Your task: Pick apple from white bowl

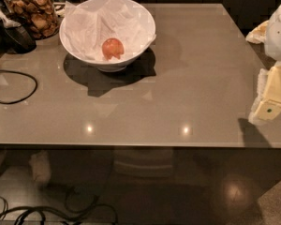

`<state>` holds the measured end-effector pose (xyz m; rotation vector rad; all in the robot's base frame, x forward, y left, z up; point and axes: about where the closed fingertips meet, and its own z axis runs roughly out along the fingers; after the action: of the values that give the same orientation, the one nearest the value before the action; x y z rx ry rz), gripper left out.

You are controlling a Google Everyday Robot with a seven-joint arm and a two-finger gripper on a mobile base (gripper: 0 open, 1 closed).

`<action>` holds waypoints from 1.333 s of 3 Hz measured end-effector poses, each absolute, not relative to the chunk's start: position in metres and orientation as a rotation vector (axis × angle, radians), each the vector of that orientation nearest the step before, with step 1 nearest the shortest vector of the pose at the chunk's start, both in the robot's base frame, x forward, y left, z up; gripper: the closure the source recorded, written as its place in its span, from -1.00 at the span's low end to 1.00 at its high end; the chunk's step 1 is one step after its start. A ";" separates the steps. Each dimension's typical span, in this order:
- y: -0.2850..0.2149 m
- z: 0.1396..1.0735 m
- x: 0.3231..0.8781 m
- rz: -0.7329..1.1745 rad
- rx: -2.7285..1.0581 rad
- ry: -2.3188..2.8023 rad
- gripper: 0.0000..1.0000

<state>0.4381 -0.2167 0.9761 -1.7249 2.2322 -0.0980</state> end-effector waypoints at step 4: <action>-0.161 1.007 0.504 -0.166 -1.815 2.163 -1.00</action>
Offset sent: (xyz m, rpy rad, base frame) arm 0.0466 0.0367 0.0227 -0.0505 0.0538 0.0408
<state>0.5041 -0.1605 1.0065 -1.8149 2.1626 -0.1660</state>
